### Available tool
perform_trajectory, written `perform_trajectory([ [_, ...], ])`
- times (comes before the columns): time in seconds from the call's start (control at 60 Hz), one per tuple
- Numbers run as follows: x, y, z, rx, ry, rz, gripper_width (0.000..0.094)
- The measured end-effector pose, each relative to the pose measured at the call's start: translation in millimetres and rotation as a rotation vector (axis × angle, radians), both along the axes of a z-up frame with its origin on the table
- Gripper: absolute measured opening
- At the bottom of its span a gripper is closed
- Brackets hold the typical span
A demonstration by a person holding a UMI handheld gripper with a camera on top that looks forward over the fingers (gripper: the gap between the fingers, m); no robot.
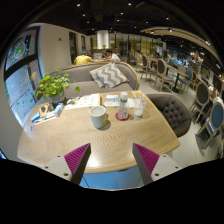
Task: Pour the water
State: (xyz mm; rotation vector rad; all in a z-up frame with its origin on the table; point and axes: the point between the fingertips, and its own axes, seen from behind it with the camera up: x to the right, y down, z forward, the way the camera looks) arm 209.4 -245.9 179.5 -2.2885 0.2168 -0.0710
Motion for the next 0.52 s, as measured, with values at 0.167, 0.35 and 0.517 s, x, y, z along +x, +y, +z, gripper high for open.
perform_trajectory([
  [0.167, -5.0, -19.8, 13.9, 0.02, -0.035, -0.004, 0.0854],
  [0.35, -4.7, -27.7, 17.9, 0.018, -0.027, -0.005, 0.0854],
  [0.517, -2.4, -30.1, 17.2, 0.01, -0.063, 0.017, 0.0854],
])
